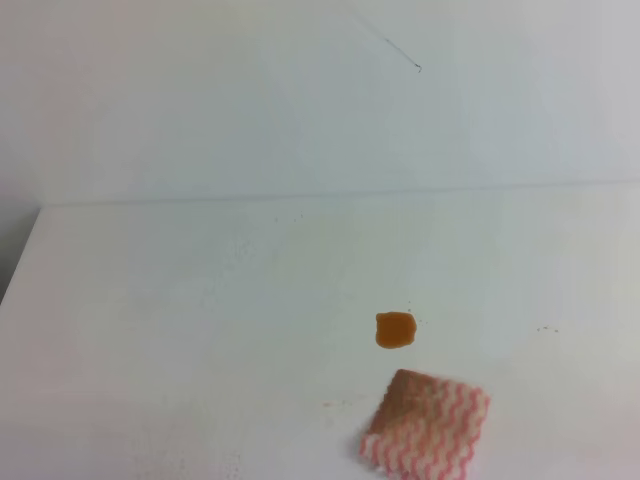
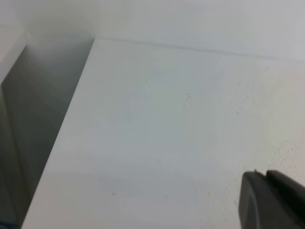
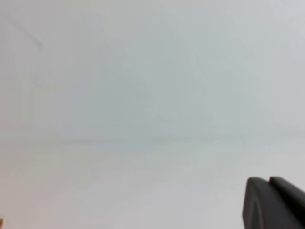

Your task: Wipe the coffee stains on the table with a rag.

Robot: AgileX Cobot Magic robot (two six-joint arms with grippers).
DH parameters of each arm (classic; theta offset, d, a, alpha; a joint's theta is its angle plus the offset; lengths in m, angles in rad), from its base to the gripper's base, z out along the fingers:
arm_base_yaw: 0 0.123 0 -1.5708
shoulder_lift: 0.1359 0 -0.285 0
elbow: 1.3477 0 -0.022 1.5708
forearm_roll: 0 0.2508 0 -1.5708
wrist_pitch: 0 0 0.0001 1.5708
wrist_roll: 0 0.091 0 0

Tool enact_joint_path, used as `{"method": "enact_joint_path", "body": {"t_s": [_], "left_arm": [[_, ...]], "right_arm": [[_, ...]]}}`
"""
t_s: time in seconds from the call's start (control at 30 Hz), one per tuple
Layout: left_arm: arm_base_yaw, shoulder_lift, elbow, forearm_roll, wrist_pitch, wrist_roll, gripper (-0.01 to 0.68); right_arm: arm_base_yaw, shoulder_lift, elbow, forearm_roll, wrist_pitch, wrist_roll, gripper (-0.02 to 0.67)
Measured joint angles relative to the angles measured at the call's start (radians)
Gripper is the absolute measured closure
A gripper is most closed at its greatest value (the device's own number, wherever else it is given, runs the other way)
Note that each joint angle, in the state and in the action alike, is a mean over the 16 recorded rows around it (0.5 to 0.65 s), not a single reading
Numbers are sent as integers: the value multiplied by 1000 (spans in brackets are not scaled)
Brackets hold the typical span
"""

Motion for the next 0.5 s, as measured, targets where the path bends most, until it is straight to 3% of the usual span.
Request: {"method": "enact_joint_path", "body": {"t_s": [0.5], "left_arm": [[0, 0, 0, 0, 0, 0, 675]], "right_arm": [[0, 0, 0, -1, -495, 0, 652]]}}
